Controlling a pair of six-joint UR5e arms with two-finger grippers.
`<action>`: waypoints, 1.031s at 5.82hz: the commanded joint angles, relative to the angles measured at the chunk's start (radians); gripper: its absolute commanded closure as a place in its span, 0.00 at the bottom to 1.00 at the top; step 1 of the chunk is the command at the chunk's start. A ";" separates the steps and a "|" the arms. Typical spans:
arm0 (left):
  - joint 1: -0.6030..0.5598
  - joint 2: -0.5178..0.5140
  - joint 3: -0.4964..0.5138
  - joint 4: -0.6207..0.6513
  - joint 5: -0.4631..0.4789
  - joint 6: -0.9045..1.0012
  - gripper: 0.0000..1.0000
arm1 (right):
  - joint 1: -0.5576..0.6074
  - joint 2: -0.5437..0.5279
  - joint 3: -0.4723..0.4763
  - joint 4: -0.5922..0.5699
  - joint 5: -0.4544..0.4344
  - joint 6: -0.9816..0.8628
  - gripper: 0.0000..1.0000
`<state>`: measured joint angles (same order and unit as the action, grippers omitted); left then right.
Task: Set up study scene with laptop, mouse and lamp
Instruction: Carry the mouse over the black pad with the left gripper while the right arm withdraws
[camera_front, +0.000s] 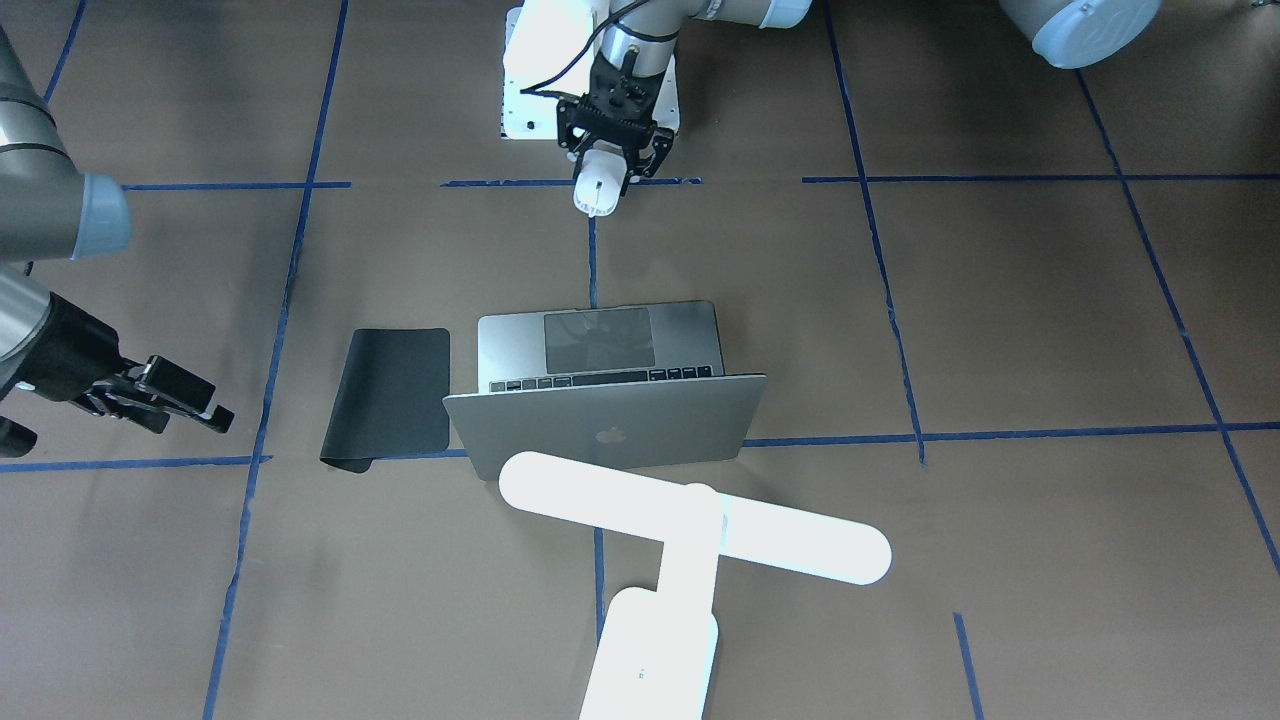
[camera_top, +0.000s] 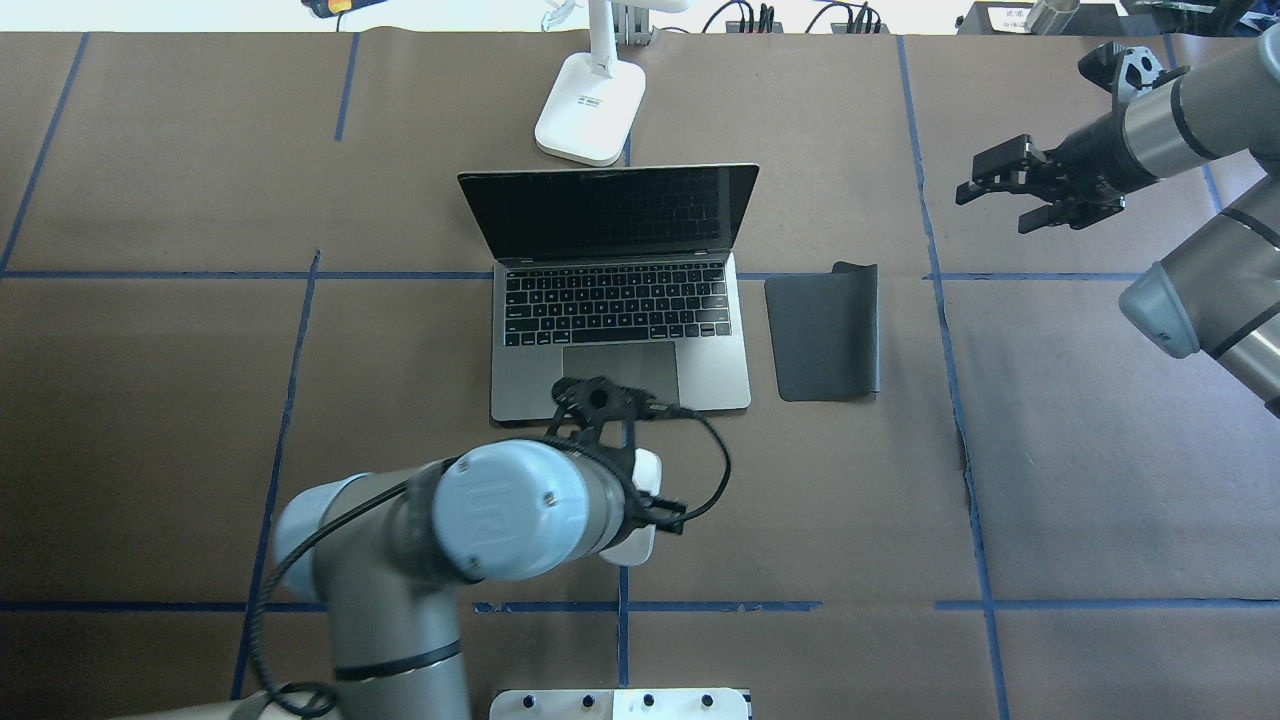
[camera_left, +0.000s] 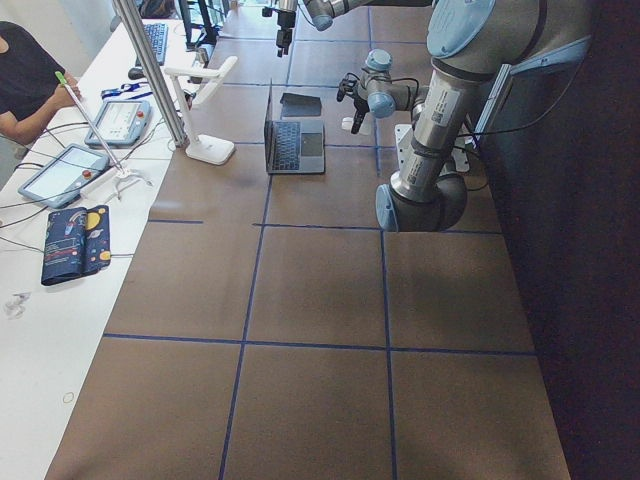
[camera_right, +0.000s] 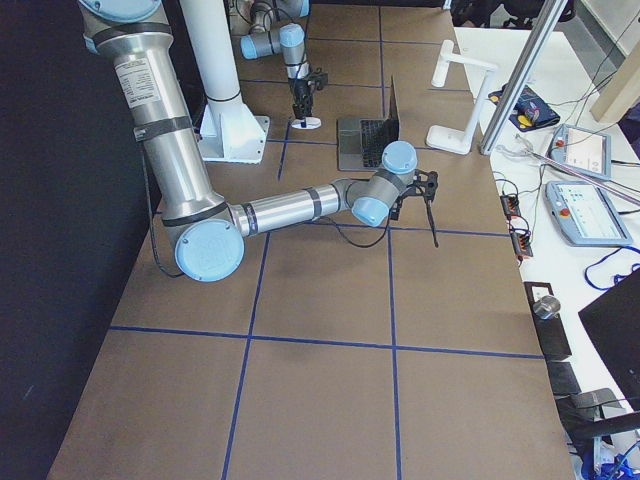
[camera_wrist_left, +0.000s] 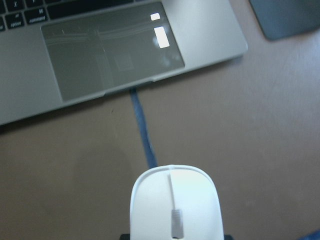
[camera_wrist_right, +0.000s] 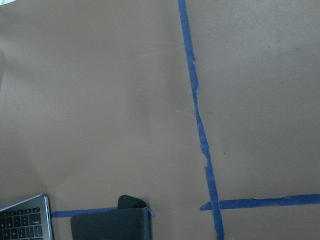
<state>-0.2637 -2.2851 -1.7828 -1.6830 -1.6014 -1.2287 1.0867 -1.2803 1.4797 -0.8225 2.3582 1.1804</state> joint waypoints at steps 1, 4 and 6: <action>-0.073 -0.254 0.275 -0.004 -0.008 -0.037 0.92 | 0.040 -0.024 -0.001 0.000 0.033 -0.034 0.00; -0.173 -0.629 0.877 -0.189 -0.067 -0.032 0.95 | 0.073 -0.022 -0.002 -0.003 0.052 -0.041 0.00; -0.189 -0.733 1.174 -0.407 -0.091 -0.028 0.96 | 0.084 -0.019 -0.006 -0.006 0.062 -0.041 0.00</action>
<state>-0.4474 -2.9617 -0.7456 -2.0045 -1.6877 -1.2576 1.1673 -1.3006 1.4750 -0.8270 2.4171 1.1391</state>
